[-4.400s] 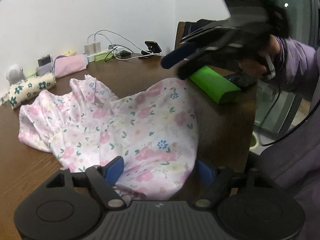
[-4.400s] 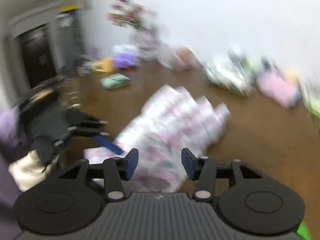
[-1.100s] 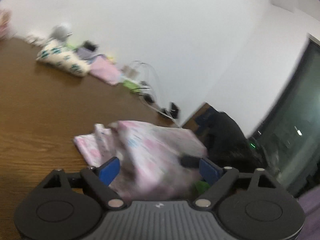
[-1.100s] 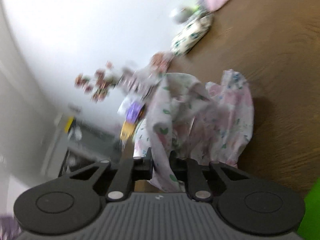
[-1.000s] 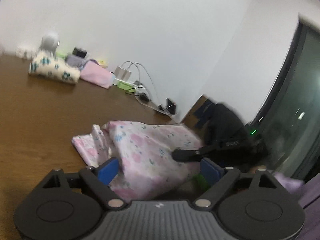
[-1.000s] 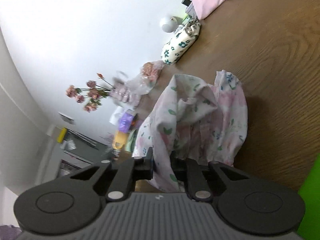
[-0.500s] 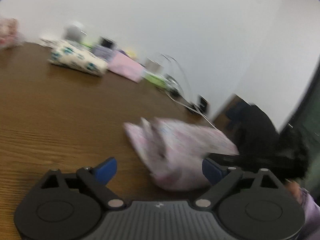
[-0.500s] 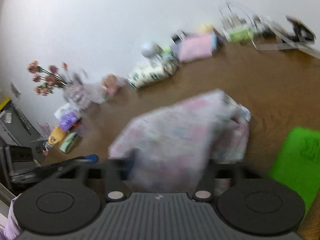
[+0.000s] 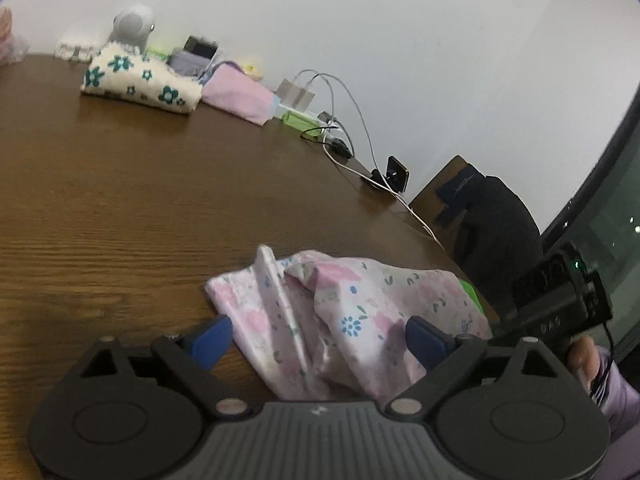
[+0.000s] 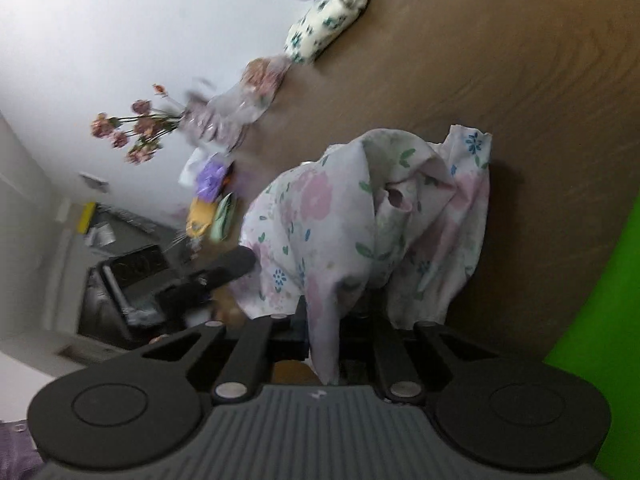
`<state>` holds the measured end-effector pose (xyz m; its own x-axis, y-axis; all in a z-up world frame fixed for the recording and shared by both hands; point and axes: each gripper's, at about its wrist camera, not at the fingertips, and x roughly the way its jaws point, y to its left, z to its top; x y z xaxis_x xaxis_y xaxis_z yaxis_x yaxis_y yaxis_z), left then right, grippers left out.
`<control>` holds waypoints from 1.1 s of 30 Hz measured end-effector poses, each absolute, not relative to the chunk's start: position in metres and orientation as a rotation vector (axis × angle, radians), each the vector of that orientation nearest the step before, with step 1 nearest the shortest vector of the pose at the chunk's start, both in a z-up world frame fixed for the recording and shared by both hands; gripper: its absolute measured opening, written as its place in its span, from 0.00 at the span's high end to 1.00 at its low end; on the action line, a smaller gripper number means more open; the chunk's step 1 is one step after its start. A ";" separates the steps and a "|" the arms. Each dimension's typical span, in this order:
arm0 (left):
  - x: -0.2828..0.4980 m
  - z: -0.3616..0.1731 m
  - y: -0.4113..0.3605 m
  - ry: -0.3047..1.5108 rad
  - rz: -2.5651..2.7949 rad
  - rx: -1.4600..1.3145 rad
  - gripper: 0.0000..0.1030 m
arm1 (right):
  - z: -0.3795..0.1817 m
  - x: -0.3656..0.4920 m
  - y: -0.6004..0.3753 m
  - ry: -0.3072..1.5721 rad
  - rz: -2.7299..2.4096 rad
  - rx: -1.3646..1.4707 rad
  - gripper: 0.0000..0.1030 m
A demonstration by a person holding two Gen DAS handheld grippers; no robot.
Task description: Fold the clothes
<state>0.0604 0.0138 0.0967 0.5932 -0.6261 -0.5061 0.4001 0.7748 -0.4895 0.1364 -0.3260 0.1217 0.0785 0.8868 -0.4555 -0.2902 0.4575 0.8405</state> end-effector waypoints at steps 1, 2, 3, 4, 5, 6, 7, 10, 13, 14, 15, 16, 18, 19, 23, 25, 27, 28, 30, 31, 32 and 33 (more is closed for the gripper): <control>0.058 0.098 0.013 0.708 -0.619 -0.339 0.09 | 0.132 0.131 -0.325 1.140 0.965 0.570 0.81; 0.057 0.099 0.012 0.703 -0.623 -0.336 0.09 | 0.142 0.126 -0.323 1.107 0.950 0.497 0.71; 0.057 0.099 0.010 0.701 -0.625 -0.334 0.09 | 0.153 0.119 -0.322 1.067 0.938 0.424 0.45; 0.057 0.100 0.007 0.700 -0.630 -0.328 0.09 | 0.165 0.111 -0.321 1.011 0.931 0.349 0.28; 0.058 0.100 0.005 0.700 -0.640 -0.320 0.09 | 0.177 0.103 -0.320 0.954 0.923 0.275 0.24; 0.058 0.100 0.002 0.697 -0.646 -0.309 0.09 | 0.189 0.095 -0.319 0.897 0.913 0.202 0.22; 0.059 0.100 -0.001 0.692 -0.652 -0.298 0.09 | 0.198 0.090 -0.319 0.855 0.897 0.149 0.22; 0.063 0.098 -0.009 0.691 -0.678 -0.272 0.09 | 0.202 0.096 -0.321 0.832 0.818 0.114 0.15; 0.073 0.094 -0.019 0.733 -0.695 -0.261 0.09 | 0.183 0.124 -0.313 0.920 0.766 0.171 0.21; 0.076 0.092 -0.021 0.754 -0.696 -0.257 0.09 | 0.175 0.132 -0.308 0.955 0.765 0.206 0.24; 0.078 0.091 -0.023 0.770 -0.702 -0.257 0.13 | 0.168 0.139 -0.304 0.983 0.769 0.238 0.32; 0.079 0.091 -0.023 0.781 -0.711 -0.260 0.17 | 0.163 0.143 -0.303 0.997 0.785 0.266 0.42; 0.081 0.090 -0.022 0.812 -0.731 -0.274 0.42 | 0.156 0.149 -0.303 1.022 0.815 0.305 0.58; 0.082 0.089 -0.021 0.834 -0.741 -0.292 0.48 | 0.153 0.150 -0.302 1.043 0.827 0.321 0.70; 0.075 0.089 -0.017 0.902 -0.777 -0.356 0.72 | 0.144 0.151 -0.297 1.152 0.872 0.393 0.88; 0.071 0.089 -0.010 0.925 -0.763 -0.390 0.72 | 0.143 0.151 -0.299 1.188 0.885 0.434 0.86; 0.069 0.088 -0.002 0.926 -0.733 -0.411 0.66 | 0.149 0.147 -0.301 1.160 0.878 0.408 0.71; 0.068 0.088 0.003 0.924 -0.718 -0.420 0.66 | 0.153 0.145 -0.302 1.139 0.874 0.377 0.52; 0.071 0.086 0.009 0.931 -0.698 -0.456 0.68 | 0.167 0.134 -0.301 1.046 0.883 0.268 0.30; 0.073 0.085 0.011 0.936 -0.690 -0.476 0.70 | 0.172 0.131 -0.300 1.007 0.888 0.229 0.20; 0.074 0.086 0.013 0.932 -0.682 -0.487 0.76 | 0.173 0.130 -0.296 0.997 0.884 0.211 0.20; 0.074 0.087 0.015 0.921 -0.674 -0.493 0.80 | 0.173 0.130 -0.293 0.987 0.881 0.192 0.21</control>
